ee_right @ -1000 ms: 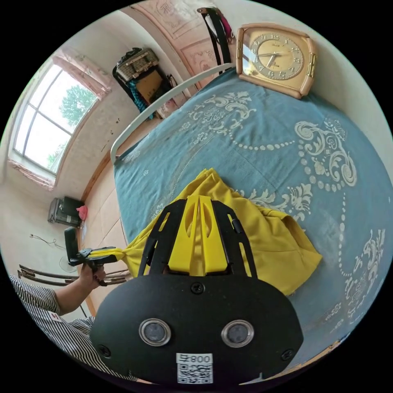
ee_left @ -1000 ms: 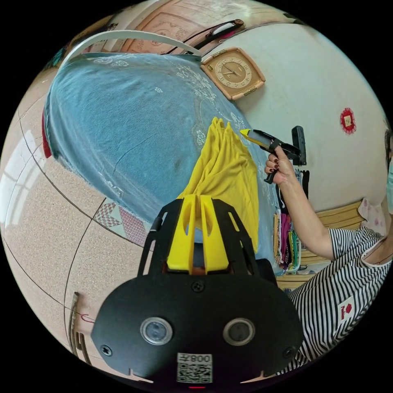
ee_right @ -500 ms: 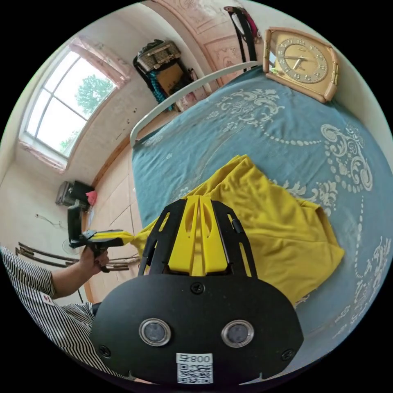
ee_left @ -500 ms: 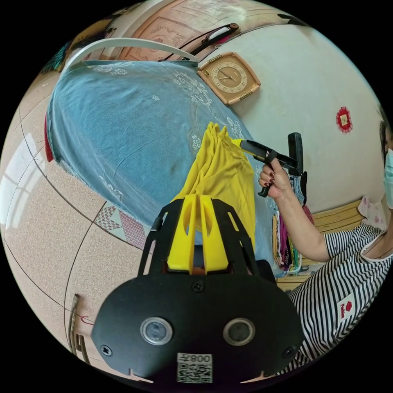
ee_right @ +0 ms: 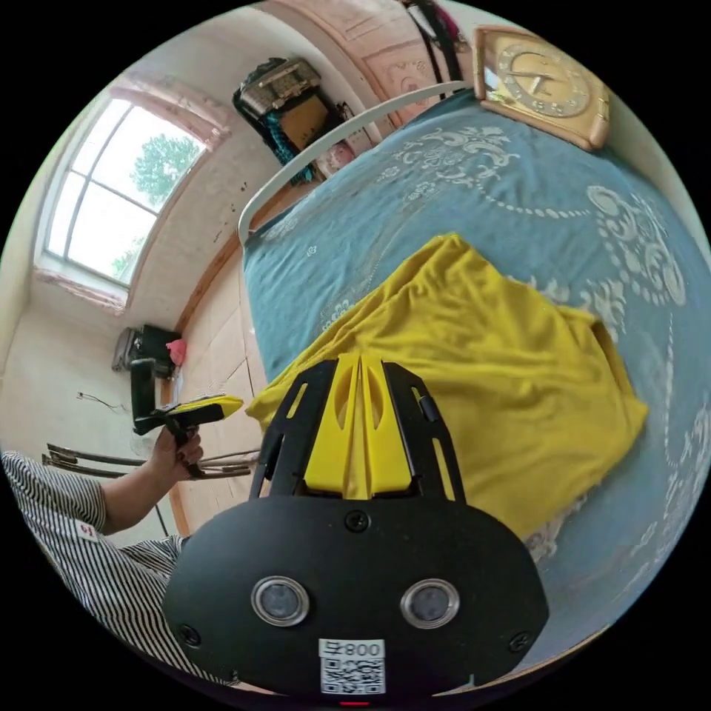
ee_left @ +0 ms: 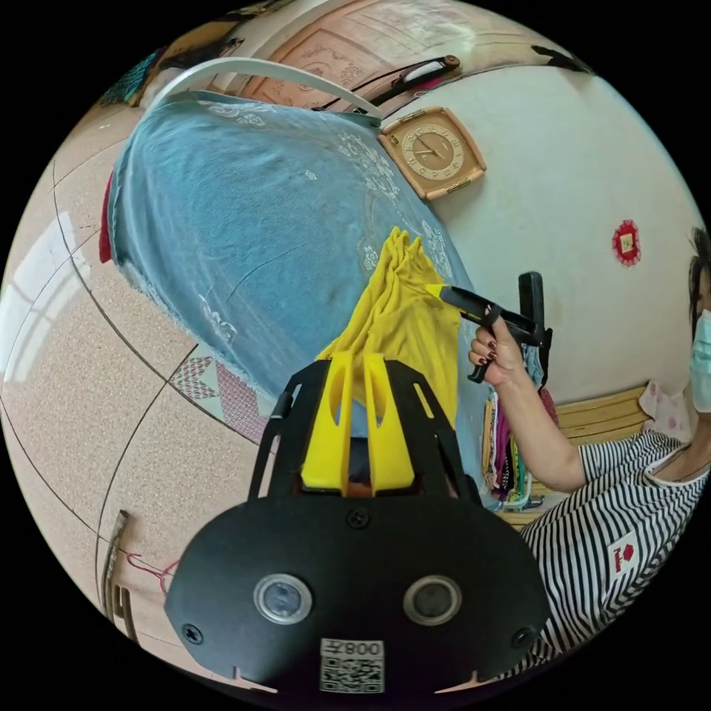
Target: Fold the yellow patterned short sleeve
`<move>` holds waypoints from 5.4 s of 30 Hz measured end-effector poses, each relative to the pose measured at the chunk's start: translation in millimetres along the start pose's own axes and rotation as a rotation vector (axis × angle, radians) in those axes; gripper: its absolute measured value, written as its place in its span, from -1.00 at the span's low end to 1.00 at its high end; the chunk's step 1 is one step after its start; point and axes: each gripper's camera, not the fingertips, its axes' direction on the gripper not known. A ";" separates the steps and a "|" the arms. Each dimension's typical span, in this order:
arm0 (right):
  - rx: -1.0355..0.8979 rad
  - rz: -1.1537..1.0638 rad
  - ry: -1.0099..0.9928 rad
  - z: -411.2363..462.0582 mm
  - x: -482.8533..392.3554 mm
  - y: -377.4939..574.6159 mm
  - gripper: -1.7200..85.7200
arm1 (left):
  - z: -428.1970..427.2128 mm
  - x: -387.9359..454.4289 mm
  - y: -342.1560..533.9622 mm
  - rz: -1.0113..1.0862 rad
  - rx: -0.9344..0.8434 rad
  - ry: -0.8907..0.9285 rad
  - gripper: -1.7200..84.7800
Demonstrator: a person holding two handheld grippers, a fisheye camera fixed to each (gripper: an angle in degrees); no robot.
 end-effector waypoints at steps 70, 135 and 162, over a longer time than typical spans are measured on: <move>0.273 0.561 -0.902 -227.5 114.2 191.3 -0.93 | 72.7 -86.9 35.6 -0.510 0.147 0.755 -0.68; 1.083 0.308 -0.489 -889.8 199.6 559.3 -0.93 | 382.8 409.3 228.5 0.399 -0.432 0.988 -0.90; 0.610 0.839 0.007 -898.2 526.5 641.9 -0.93 | 877.9 499.7 315.5 0.451 -0.886 0.587 -0.90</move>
